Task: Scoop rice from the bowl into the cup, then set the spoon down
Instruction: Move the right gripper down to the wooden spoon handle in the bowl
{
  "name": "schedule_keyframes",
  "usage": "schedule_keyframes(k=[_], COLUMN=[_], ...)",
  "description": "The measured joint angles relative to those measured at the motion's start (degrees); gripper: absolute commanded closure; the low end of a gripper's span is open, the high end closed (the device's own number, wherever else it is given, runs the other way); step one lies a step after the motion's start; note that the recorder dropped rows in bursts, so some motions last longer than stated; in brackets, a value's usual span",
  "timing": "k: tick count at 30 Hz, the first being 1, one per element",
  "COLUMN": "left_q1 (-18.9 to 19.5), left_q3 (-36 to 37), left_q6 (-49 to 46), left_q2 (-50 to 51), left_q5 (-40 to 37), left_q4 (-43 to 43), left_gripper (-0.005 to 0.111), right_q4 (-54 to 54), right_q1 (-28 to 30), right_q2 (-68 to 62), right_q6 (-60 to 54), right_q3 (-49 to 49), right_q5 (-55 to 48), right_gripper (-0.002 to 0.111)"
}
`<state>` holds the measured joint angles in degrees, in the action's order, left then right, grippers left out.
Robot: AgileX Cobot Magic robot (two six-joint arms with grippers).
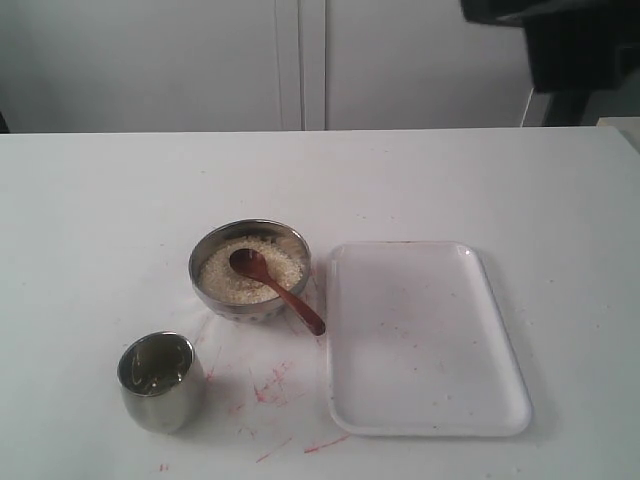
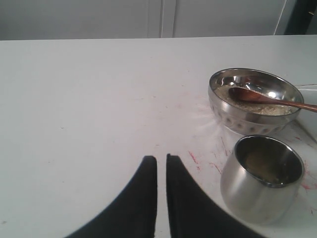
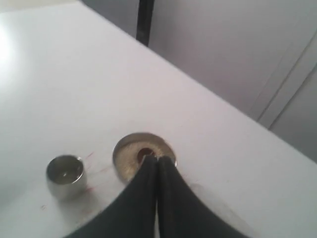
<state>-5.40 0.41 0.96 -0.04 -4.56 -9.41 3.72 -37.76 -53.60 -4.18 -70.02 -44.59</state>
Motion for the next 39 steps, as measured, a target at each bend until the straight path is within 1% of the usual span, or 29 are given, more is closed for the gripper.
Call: schedule_keyframes(k=[7,9,12,20,28,34,36,38,39], left_q1=[0.0,0.0,0.0,0.0,0.0,0.0,0.0,0.0,0.0], left_q3=[0.0,0.0,0.0,0.0,0.0,0.0,0.0,0.0,0.0], left_q6=[0.0,0.0,0.0,0.0,0.0,0.0,0.0,0.0,0.0], left_q2=[0.0,0.0,0.0,0.0,0.0,0.0,0.0,0.0,0.0], left_q5=[0.0,0.0,0.0,0.0,0.0,0.0,0.0,0.0,0.0], left_q4=[0.0,0.0,0.0,0.0,0.0,0.0,0.0,0.0,0.0], left_gripper=[0.092,0.092,0.092,0.092,0.092,0.092,0.092,0.092,0.092], right_q4=[-6.8,-7.5,-6.9,-1.2,-1.3,-1.4,-1.5,-1.5,-1.8], right_q1=[-0.5,-0.5,-0.5,-0.5,-0.5,-0.5,-0.5,-0.5,-0.5], right_q2=[-9.0,-13.7,-17.5,-25.0,-29.7,-35.6,-38.0,-39.3,-39.8], right_q6=[-3.0,-3.8,-4.0,-4.3,-4.4,-3.1,-2.9,-2.9,-2.9], right_q3=[-10.0,-12.0,-12.3,-12.3,-12.3,-12.6,-12.6,-12.6,-12.6], right_q5=[-14.9,-21.3,-24.3,-24.2,-21.4,-21.0,-20.9,-20.7,-20.6], right_gripper=[0.108,0.108,0.108,0.108,0.108,0.108,0.106,0.1,0.095])
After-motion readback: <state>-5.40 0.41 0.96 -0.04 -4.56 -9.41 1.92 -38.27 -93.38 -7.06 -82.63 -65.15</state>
